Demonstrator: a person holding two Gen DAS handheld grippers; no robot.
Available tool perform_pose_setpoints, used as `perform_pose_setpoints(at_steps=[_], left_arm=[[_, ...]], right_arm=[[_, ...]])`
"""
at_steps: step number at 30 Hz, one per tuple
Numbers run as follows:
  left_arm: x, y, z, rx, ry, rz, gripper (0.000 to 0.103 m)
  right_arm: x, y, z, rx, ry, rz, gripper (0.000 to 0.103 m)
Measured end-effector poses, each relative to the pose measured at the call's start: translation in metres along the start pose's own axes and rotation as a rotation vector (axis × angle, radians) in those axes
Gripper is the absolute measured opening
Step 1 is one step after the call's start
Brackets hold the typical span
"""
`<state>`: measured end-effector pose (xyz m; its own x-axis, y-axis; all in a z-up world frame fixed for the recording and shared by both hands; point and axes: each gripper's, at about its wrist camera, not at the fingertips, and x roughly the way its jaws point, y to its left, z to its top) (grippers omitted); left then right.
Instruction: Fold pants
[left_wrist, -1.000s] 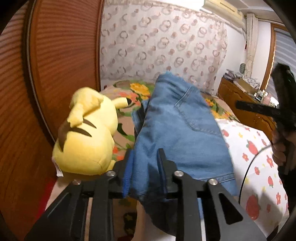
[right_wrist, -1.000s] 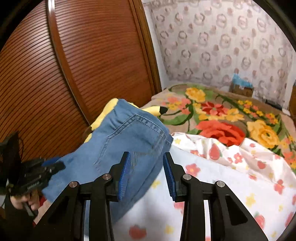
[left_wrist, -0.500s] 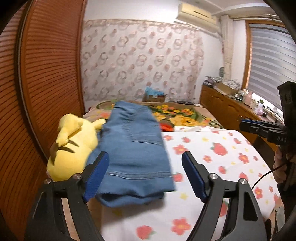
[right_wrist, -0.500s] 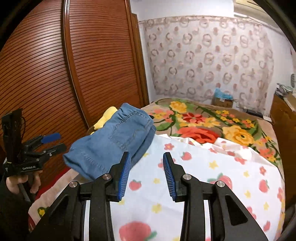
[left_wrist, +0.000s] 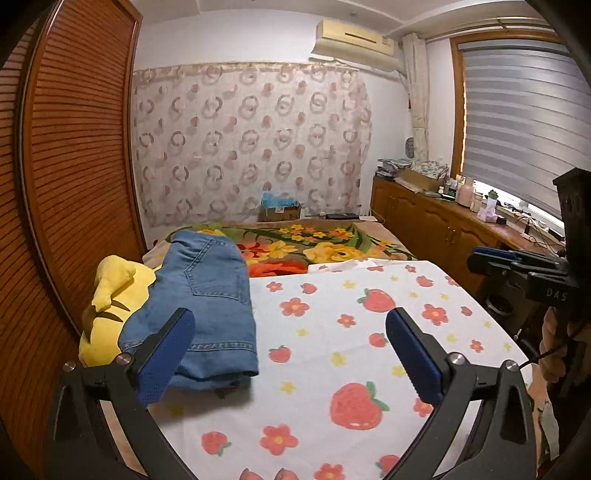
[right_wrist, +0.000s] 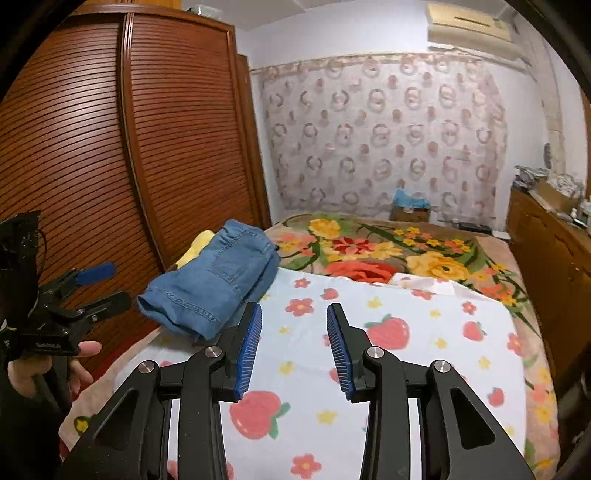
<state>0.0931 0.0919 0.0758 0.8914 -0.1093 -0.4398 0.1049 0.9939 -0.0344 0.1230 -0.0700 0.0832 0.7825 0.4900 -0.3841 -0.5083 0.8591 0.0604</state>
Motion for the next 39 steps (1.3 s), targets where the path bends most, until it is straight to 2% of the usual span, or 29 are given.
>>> perform_pose_setpoints(at_steps=[2, 4, 10, 16, 22, 39], left_arm=[[-0.006, -0.007, 0.001, -0.005, -0.001, -0.001, 0.103], [-0.011, -0.014, 0.001, -0.017, -0.002, -0.009, 0.103], [-0.023, -0.031, 0.003, -0.033, -0.002, 0.047, 0.103], [-0.025, -0.042, -0.002, -0.018, 0.000, 0.023, 0.103], [-0.026, -0.049, -0.006, -0.006, 0.000, 0.025, 0.103], [-0.028, -0.053, -0.009, -0.006, 0.001, 0.026, 0.103]], right_arm=[[-0.014, 0.003, -0.004, 0.005, -0.011, -0.020, 0.038], [-0.028, 0.008, -0.009, 0.004, -0.024, -0.044, 0.047], [-0.065, 0.018, -0.023, 0.022, -0.050, -0.108, 0.057], [-0.088, 0.028, -0.035, 0.046, -0.068, -0.167, 0.059], [-0.088, 0.041, -0.036, 0.055, -0.067, -0.196, 0.059], [-0.088, 0.040, -0.035, 0.062, -0.072, -0.197, 0.059]])
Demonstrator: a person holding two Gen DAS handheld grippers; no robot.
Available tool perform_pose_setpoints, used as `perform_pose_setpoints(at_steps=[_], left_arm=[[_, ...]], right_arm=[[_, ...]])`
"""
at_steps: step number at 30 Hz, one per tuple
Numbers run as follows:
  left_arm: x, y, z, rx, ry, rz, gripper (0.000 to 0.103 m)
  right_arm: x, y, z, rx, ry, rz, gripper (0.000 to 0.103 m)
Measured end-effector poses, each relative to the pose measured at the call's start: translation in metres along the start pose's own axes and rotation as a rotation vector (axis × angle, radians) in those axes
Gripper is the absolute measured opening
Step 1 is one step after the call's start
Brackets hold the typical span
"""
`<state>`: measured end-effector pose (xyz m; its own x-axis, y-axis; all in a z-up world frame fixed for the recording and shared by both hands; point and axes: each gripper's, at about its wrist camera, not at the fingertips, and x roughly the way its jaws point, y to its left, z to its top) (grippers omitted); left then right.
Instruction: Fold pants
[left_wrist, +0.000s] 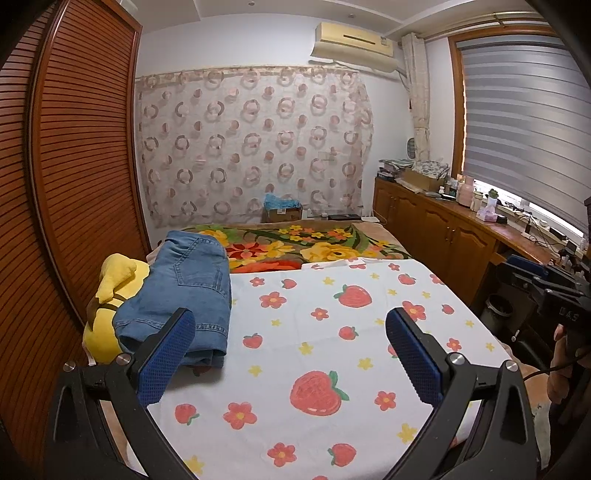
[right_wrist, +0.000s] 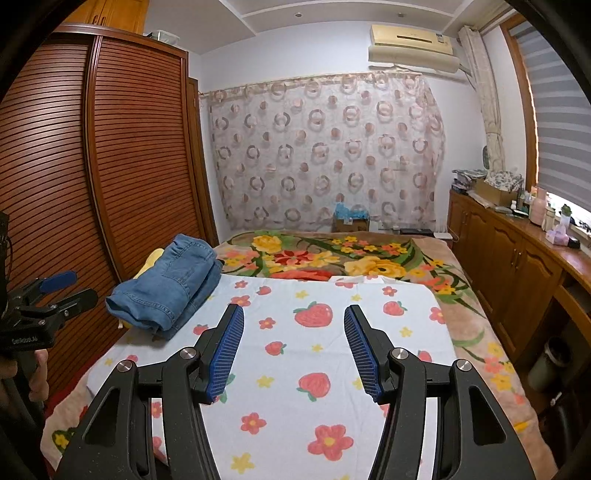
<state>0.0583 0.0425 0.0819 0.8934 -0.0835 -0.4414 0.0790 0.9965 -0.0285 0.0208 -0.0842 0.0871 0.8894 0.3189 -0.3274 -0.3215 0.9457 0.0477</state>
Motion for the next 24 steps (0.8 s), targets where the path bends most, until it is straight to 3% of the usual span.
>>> perform_pose_setpoints(at_steps=[24], left_arm=[[-0.0016, 0.0077, -0.0024, -0.003, -0.003, 0.006, 0.103]], right_arm=[[-0.0021, -0.0086, -0.0049, 0.004, -0.005, -0.006, 0.059]])
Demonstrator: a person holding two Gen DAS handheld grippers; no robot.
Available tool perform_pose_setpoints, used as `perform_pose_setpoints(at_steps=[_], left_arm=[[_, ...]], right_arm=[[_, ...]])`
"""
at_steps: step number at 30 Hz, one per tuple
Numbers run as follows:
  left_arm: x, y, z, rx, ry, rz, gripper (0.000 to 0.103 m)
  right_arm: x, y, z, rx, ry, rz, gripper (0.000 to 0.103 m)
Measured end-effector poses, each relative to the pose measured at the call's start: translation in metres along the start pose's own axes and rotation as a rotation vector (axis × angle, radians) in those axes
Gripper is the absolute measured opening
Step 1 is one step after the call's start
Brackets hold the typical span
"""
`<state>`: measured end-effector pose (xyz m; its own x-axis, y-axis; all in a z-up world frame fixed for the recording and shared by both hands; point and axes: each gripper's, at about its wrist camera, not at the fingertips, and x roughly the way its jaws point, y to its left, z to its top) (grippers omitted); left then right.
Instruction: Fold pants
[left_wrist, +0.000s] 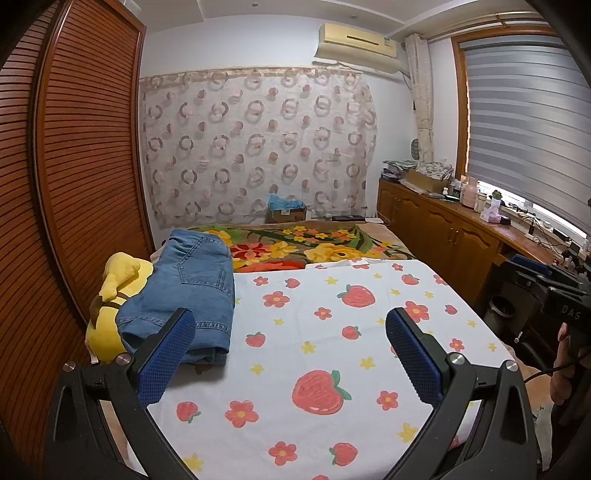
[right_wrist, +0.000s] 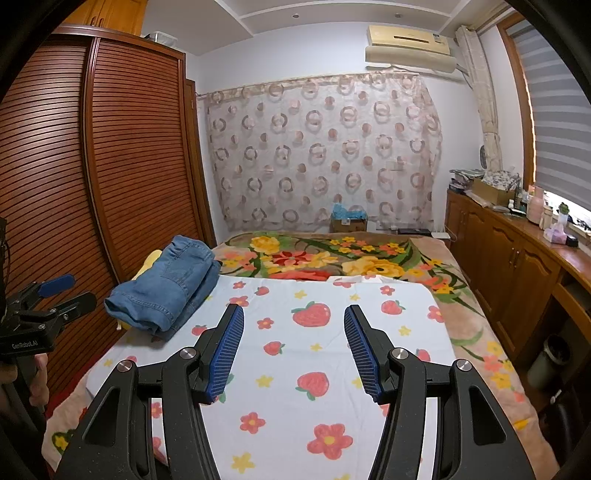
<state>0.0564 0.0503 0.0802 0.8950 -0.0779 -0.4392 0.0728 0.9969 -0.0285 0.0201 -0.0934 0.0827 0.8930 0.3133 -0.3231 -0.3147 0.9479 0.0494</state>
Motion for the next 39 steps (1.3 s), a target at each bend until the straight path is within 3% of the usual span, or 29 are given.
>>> perform_pose_setpoints(at_steps=[39], left_arm=[[-0.0001, 0.0031, -0.0021, 0.001, -0.003, 0.000, 0.103]], right_arm=[[-0.0009, 0.0010, -0.0018, 0.003, -0.001, -0.011, 0.059]])
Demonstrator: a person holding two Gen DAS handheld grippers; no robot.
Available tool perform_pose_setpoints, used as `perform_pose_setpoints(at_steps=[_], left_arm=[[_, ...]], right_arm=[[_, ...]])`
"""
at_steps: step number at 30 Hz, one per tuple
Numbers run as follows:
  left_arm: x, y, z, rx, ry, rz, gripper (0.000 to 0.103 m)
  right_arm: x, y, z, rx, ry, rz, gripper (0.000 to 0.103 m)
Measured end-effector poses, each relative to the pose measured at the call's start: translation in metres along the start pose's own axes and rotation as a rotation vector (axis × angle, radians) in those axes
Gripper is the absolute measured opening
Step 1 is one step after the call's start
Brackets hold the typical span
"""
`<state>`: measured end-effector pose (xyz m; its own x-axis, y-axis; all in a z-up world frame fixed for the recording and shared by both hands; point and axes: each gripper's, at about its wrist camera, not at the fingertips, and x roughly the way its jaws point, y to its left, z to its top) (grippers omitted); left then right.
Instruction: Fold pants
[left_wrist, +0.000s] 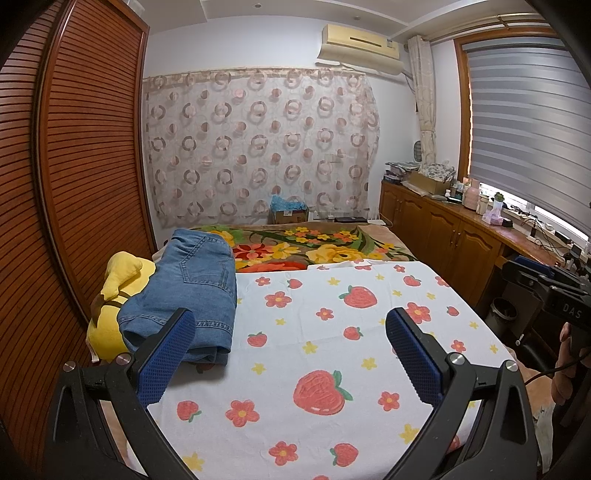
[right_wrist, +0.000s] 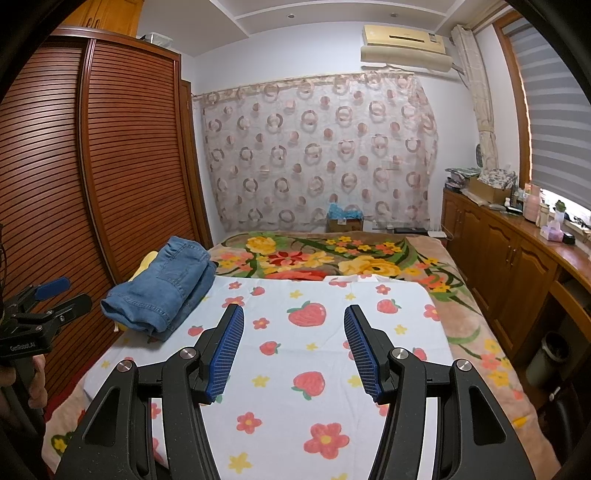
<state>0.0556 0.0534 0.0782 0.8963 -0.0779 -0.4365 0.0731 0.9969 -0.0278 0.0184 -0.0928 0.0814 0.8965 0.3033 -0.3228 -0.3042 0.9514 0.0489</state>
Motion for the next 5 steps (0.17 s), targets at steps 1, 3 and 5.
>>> perform_pose_setpoints(at_steps=[1, 3, 5], left_arm=[[0.0001, 0.0000, 0.0000, 0.000, 0.000, 0.000, 0.103], [0.0001, 0.0000, -0.0001, 0.000, 0.000, 0.000, 0.103], [0.0003, -0.0002, 0.0000, 0.001, 0.000, 0.000, 0.103]], right_arm=[[-0.0001, -0.0005, 0.0002, 0.000, 0.000, 0.000, 0.059], [-0.0001, -0.0011, 0.0003, 0.000, 0.000, 0.001, 0.059], [0.0000, -0.0002, 0.0000, 0.000, 0.000, 0.000, 0.059]])
